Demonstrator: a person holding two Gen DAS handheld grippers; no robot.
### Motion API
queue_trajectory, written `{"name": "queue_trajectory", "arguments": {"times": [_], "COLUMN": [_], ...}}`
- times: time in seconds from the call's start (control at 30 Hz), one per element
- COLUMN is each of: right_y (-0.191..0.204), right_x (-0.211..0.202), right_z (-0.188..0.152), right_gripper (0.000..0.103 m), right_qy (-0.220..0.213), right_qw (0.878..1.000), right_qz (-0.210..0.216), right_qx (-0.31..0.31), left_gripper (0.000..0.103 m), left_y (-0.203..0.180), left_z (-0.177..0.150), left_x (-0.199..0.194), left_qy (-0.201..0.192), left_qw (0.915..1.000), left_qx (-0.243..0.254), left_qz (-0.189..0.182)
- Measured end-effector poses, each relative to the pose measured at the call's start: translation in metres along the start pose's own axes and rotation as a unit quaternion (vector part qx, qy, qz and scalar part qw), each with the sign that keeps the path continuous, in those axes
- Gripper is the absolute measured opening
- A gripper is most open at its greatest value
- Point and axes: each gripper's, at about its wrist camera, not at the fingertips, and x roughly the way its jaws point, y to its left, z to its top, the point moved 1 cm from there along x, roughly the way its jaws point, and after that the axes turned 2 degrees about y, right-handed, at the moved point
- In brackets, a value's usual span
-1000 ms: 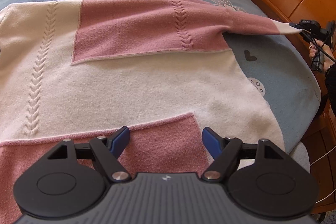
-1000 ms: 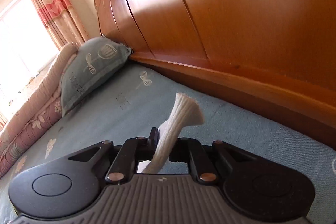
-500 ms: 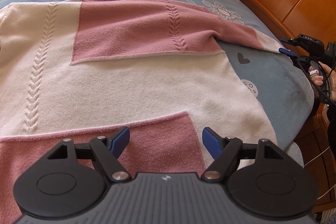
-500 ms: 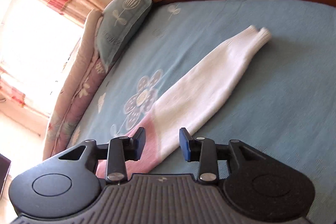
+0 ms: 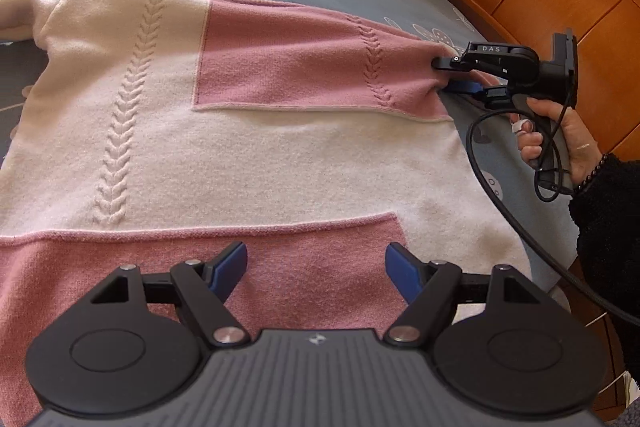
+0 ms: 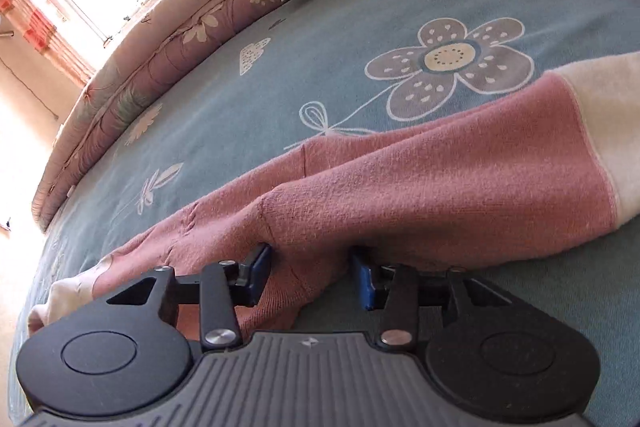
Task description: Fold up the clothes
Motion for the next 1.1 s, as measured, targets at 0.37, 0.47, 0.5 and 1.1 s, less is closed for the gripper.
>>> {"name": "queue_trajectory", "arguments": {"times": [0.37,0.47,0.5,1.1], "right_y": [-0.001,0.002,0.003,-0.024], "right_x": [-0.031,-0.056,-0.063,-0.088], "right_z": [-0.024,-0.057,-0.068,-0.146], "right_gripper": [0.05,0.05,0.05,0.025], "right_qy": [0.038,0.066,0.078,0.136], "right_qw": [0.999,0.997,0.996,0.979], "right_qz": [0.023,0.036,0.04,0.135], "right_qx": [0.008,-0.009,-0.012,0.07], "left_gripper": [0.076,0.076,0.076,0.076], "left_y": [0.008,0.008,0.009,0.015], "left_z": [-0.002,-0.004,-0.005,-0.027], "left_x": [-0.005,-0.009,-0.011,-0.038], "left_qy": [-0.01,-0.016,-0.016,-0.038], "left_qw": [0.9999,0.9997,0.9996,0.9992], "left_qx": [0.008,0.017,0.017,-0.001], "left_qz": [0.004,0.012,0.013,0.011]}}
